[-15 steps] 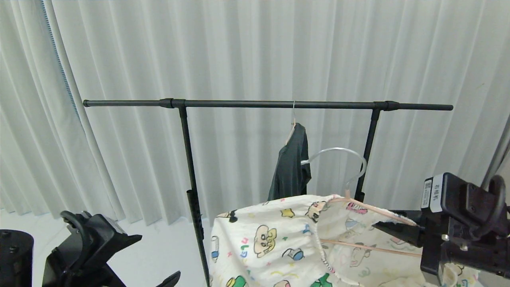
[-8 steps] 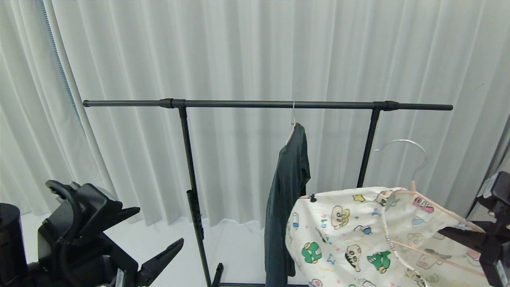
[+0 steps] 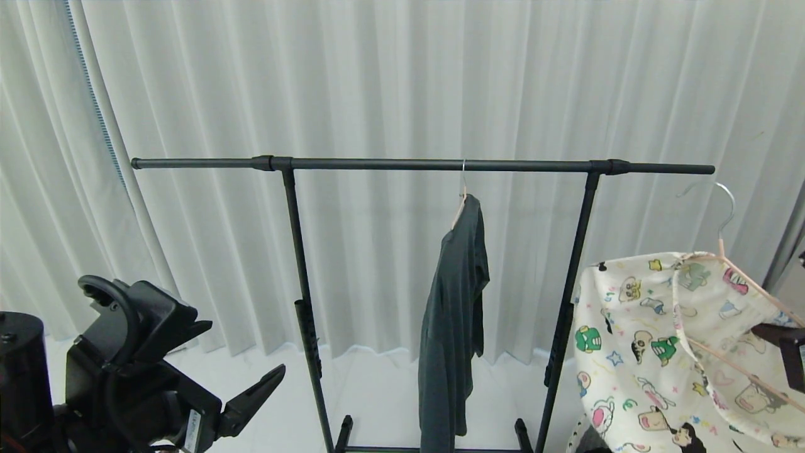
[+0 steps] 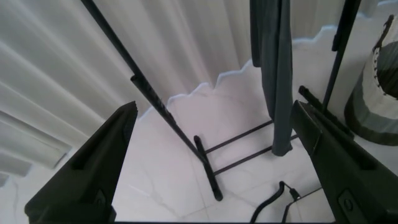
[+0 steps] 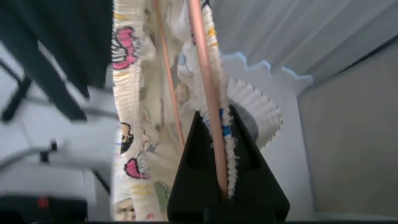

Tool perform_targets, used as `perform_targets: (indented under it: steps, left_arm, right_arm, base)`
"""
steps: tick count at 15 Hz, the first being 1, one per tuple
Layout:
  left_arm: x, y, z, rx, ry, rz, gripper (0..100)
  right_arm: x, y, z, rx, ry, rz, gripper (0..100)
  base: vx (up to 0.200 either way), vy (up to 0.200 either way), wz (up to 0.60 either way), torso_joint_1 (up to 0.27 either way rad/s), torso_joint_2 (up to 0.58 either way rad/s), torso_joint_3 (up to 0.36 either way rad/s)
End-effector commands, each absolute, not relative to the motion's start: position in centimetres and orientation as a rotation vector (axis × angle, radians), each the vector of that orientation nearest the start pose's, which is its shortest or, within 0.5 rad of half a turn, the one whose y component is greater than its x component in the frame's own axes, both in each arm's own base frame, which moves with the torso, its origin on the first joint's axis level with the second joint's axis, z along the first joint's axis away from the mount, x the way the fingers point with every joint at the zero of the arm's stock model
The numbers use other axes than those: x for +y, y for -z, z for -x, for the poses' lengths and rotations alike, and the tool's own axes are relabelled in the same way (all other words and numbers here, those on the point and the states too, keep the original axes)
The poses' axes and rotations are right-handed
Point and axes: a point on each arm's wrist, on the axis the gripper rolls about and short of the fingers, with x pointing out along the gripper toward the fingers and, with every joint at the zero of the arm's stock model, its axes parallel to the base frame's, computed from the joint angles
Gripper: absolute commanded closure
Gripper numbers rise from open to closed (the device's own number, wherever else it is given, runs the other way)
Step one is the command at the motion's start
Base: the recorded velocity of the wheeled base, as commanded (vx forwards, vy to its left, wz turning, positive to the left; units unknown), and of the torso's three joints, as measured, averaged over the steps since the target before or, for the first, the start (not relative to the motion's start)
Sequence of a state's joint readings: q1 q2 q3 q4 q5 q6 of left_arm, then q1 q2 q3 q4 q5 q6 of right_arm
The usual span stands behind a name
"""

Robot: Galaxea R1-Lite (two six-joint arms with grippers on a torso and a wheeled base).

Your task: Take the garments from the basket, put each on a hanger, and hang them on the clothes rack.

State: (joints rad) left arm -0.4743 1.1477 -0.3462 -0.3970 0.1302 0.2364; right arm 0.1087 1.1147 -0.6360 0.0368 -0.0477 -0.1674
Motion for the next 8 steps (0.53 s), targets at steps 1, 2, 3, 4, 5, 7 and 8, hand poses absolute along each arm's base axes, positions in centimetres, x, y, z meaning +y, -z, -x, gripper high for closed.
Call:
perform_targets:
  steps: [1, 2, 3, 4, 5, 7, 8]
  left_arm:
    - [-6.5, -16.2, -13.2, 0.34, 0.386, -0.349, 0]
    - [-6.5, -16.4, -13.3, 0.334, 0.387, -0.347, 0]
    - [-6.6, -16.4, -13.3, 0.334, 0.387, -0.347, 0]
    - [-6.6, -16.4, -13.3, 0.333, 0.389, -0.349, 0]
    - [-6.6, -16.4, -13.3, 0.333, 0.39, -0.349, 0]
    - [-6.6, -16.4, -13.3, 0.334, 0.394, -0.35, 0]
    - [-6.7, -16.3, -13.2, 0.333, 0.398, -0.351, 0]
  right_arm:
    - [2.0, -20.3, -16.7, 0.518, -0.114, 0.198, 100]
    - [2.2, -20.4, -17.2, 0.492, -0.123, 0.199, 100]
    - [2.5, -20.5, -17.6, 0.471, -0.135, 0.199, 100]
    - [2.8, -20.5, -17.9, 0.456, -0.149, 0.202, 100]
    - [3.1, -20.5, -18.1, 0.451, -0.158, 0.203, 100]
    - [3.3, -20.6, -18.4, 0.438, -0.167, 0.202, 100]
    - [3.4, -20.5, -18.5, 0.434, -0.169, 0.201, 100]
  base:
    - [0.0, 0.0, 0.0, 0.0, 0.0, 0.0]
    - [0.2, 0.0, 0.0, -0.002, 0.01, 0.007]
    - [0.2, 0.0, 0.0, -0.002, 0.0, 0.007]
    - [0.2, 0.0, 0.0, -0.012, -0.01, 0.012]
    - [0.2, 0.0, 0.0, -0.012, 0.0, 0.002]
    - [0.2, 0.0, 0.0, 0.01, 0.01, 0.0]
    - [0.2, 0.0, 0.0, 0.002, 0.01, -0.002]
